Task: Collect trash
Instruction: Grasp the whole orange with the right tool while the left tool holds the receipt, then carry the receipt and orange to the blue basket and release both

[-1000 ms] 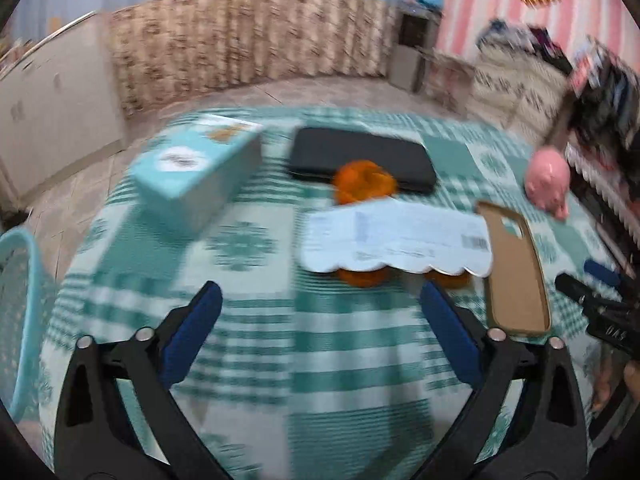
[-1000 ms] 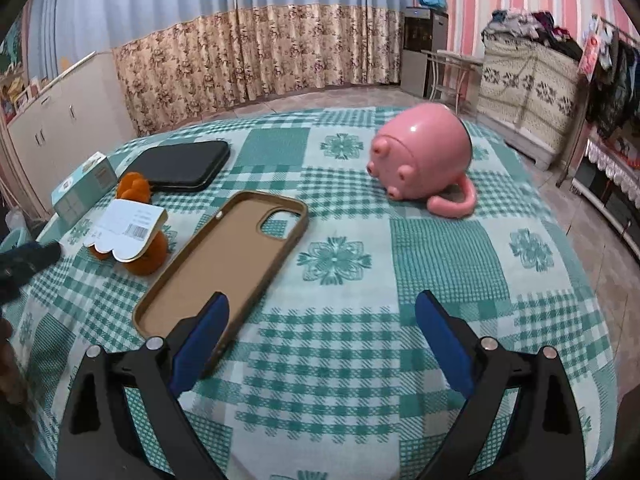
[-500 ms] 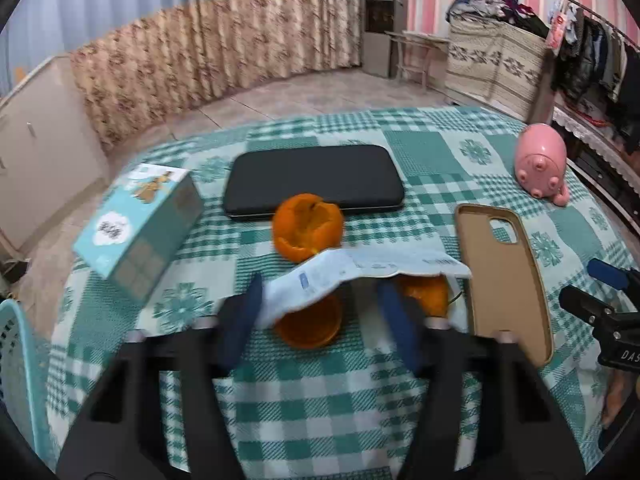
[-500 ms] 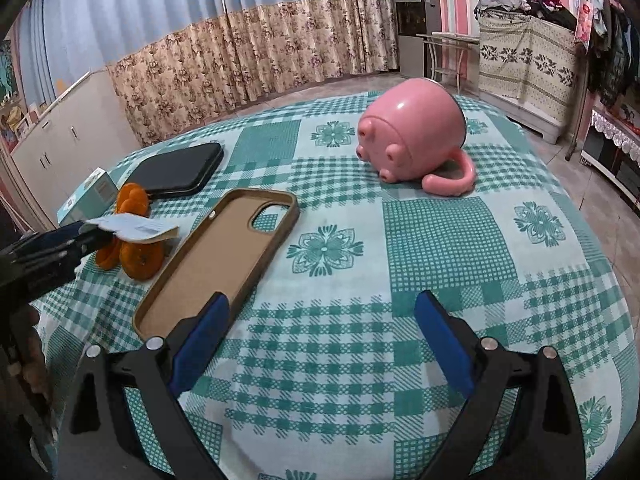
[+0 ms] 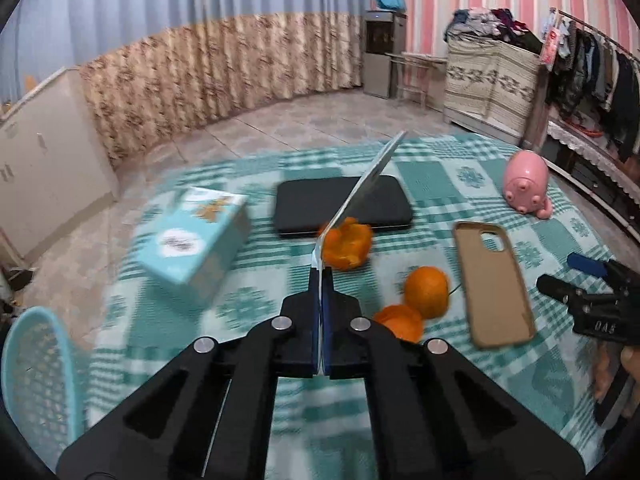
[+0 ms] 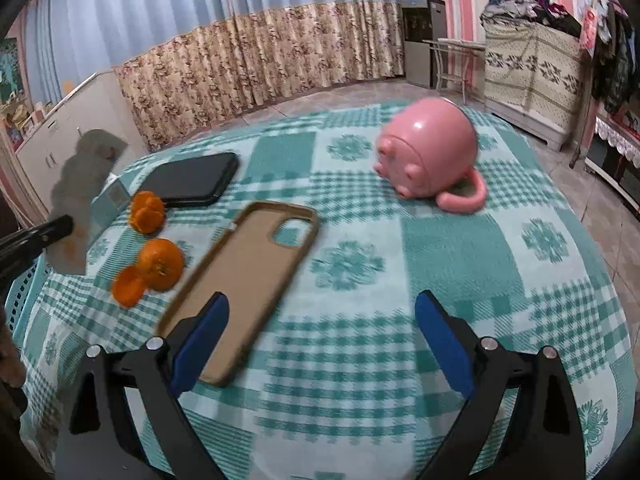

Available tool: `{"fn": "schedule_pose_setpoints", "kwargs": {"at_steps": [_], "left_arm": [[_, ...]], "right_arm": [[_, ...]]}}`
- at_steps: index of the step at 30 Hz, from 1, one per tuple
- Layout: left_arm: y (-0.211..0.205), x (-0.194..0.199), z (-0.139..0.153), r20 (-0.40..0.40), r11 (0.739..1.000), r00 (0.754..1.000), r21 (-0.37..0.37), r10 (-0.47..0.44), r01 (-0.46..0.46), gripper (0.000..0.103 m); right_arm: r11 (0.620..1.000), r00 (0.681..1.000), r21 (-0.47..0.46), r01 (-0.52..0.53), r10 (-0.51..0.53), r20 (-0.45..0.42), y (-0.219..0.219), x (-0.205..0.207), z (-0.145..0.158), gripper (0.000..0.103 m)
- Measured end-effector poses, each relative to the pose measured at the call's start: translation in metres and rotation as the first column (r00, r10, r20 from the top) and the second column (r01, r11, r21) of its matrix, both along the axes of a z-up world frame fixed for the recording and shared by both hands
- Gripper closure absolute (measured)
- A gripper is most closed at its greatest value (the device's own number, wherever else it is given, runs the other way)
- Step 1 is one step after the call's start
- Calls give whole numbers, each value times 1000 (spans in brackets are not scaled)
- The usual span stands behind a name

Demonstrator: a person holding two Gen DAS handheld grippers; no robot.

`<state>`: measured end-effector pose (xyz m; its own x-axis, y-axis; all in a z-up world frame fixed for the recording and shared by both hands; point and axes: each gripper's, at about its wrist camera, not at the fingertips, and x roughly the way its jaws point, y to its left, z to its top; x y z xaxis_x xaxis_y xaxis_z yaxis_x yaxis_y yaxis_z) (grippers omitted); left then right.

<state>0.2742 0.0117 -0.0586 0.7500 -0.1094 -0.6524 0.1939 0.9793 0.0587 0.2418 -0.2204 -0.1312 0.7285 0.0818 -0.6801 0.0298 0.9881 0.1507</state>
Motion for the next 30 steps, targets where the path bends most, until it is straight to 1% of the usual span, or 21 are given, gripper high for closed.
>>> {"fn": "schedule_pose_setpoints", "kwargs": {"at_steps": [3,8,13,15,17,19,20,22,25,30], "left_arm": [[24,-13,1,1,999,999,19,48,-49,103],[77,-30,-14,-35,986,986,42,166,-164,103],[108,-43,-22,-44,974,974,53,223,-221,103],[116,-49,-23,-35,970,971,70,236,-233,103],[120,-52,-22,-32,968,970,65,243,-241,103],[127,-54,-22,-36,967,967,48,252,-250,103],[128,-55,-21,-35,967,967,42,254,-253,103],[130,-57,-22,-33,965,965,38,259,-258,103],[132,-60,-20,-31,962,962,25,271,-271,103],[137,-69,-8,-3,959,959,17,284,-284,103]], "right_arm": [[999,999,-22,-37,38,15,23,5,5,11],[991,993,-75,-113,115,26,75,17,12,11],[975,985,-145,-171,172,-6,118,33,8,12],[969,983,-163,-186,184,-31,129,41,5,23],[966,980,-169,-194,184,-73,136,49,-1,42],[970,977,-132,-202,190,-96,136,52,-5,47],[973,975,-105,-207,196,-104,136,52,-5,54],[970,971,-100,-223,212,-112,141,50,-5,62],[964,971,-128,-231,220,-97,149,44,-3,68],[971,979,-125,-205,202,-35,150,30,17,68]]}}
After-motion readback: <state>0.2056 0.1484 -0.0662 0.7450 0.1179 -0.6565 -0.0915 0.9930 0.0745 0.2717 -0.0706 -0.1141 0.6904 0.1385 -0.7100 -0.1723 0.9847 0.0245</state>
